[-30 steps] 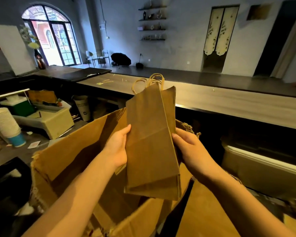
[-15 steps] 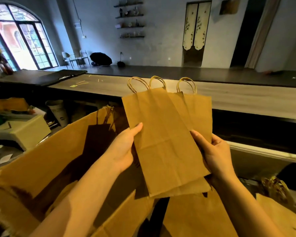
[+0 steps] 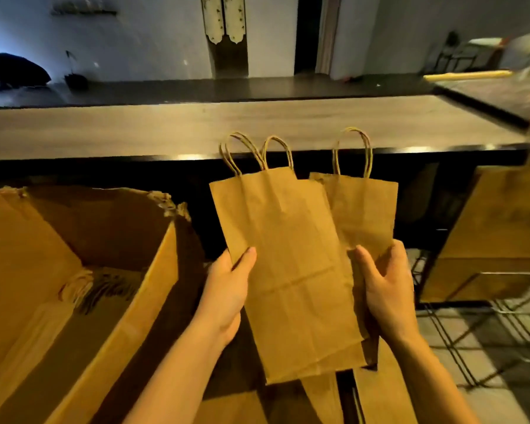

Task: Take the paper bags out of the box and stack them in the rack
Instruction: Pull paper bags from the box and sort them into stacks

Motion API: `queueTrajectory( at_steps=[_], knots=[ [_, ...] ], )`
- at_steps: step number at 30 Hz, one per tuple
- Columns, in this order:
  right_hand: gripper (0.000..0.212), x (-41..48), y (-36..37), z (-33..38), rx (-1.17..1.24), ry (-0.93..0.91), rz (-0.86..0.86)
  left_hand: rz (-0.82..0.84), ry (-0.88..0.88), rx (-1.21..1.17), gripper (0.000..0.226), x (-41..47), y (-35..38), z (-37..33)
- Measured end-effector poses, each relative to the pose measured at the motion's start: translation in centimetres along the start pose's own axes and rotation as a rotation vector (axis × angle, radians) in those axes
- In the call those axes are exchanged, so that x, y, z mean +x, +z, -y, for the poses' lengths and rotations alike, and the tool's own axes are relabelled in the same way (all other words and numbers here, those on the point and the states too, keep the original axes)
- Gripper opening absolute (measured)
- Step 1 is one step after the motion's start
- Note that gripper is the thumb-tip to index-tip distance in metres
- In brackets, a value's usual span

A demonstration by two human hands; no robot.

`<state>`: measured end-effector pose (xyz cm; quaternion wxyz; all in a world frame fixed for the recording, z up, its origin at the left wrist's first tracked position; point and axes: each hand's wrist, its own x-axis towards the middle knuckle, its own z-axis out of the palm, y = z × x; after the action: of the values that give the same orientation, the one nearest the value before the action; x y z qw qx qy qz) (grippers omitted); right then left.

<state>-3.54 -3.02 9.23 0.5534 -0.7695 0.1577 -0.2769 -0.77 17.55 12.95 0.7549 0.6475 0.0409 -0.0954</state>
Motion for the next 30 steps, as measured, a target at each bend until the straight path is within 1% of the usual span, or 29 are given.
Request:
queueTrajectory(
  at_steps=[3, 5, 8, 10, 12, 15, 16, 18, 19, 20, 21, 22, 24, 25, 26, 27, 28, 29, 30],
  knots=[
    [0.032, -0.7, -3.8, -3.4, -0.133, 0.047, -0.018, 0.013, -0.097, -0.011, 0.032, -0.3, 1.6, 3.0],
    [0.040, -1.4, -6.2, -5.6, -0.245, 0.102, -0.007, 0.044, -0.156, -0.006, 0.027, -0.8, 2.3, 4.7],
    [0.051, -3.1, -8.3, -8.1, -0.388, 0.169, 0.041, 0.042, -0.250, -0.012, 0.018, -1.6, 2.4, 6.3],
    [0.061, -4.5, -8.8, -9.7, -0.454, 0.218, 0.047, 0.032, -0.332, -0.017, 0.013, -1.7, 2.5, 7.3],
    [0.072, -5.7, -8.6, -10.7, -0.550, 0.249, 0.031, 0.025, -0.381, -0.018, 0.015, -2.1, 2.4, 7.8],
    [0.082, -5.5, -8.1, -10.9, -0.815, 0.310, 0.012, 0.034, -0.419, -0.020, 0.025, -2.4, 2.6, 8.2],
    [0.085, -5.2, -8.0, -11.1, -0.883, 0.320, 0.009, 0.043, -0.431, -0.018, 0.024, -2.5, 2.6, 8.3],
    [0.088, -4.5, -8.1, -11.4, -0.970, 0.269, 0.021, 0.059, -0.441, -0.016, 0.017, -2.6, 2.6, 8.3],
    [0.085, -4.2, -8.2, -11.6, -0.962, 0.221, 0.034, 0.064, -0.439, -0.014, 0.013, -2.6, 2.6, 8.4],
    [0.079, -4.1, -8.1, -11.5, -0.872, 0.189, 0.046, 0.069, -0.431, -0.015, 0.012, -2.7, 2.6, 8.3],
    [0.071, -4.0, -8.1, -10.7, -0.678, 0.203, 0.081, 0.078, -0.422, -0.011, 0.011, -2.7, 2.6, 8.4],
    [0.065, -4.0, -8.0, -9.6, -0.438, 0.246, 0.152, 0.093, -0.412, -0.011, 0.012, -2.7, 2.7, 8.4],
    [0.064, -4.4, -7.6, -7.1, -0.054, 0.343, 0.365, 0.129, -0.393, -0.004, 0.014, -3.0, 3.1, 8.4],
    [0.064, -4.9, -7.6, -6.4, 0.009, 0.400, 0.460, 0.149, -0.389, 0.003, 0.016, -3.2, 3.4, 8.5],
    [0.059, -5.4, -7.3, -5.5, 0.041, 0.426, 0.534, 0.162, -0.385, 0.008, 0.017, -3.3, 3.6, 8.5],
    [0.049, -6.0, -6.9, -5.3, 0.034, 0.429, 0.547, 0.173, -0.382, 0.021, 0.018, -3.4, 3.9, 8.6],
    [0.041, -6.4, -6.7, -5.0, 0.059, 0.417, 0.523, 0.183, -0.376, 0.035, 0.019, -3.5, 4.1, 8.7],
    [0.040, -6.8, -6.5, -5.2, 0.110, 0.418, 0.477, 0.192, -0.361, 0.057, 0.018, -3.6, 4.2, 8.8],
    [0.047, -7.1, -6.6, -5.6, 0.141, 0.433, 0.450, 0.205, -0.345, 0.088, 0.016, -3.7, 4.5, 8.8]
  ],
)
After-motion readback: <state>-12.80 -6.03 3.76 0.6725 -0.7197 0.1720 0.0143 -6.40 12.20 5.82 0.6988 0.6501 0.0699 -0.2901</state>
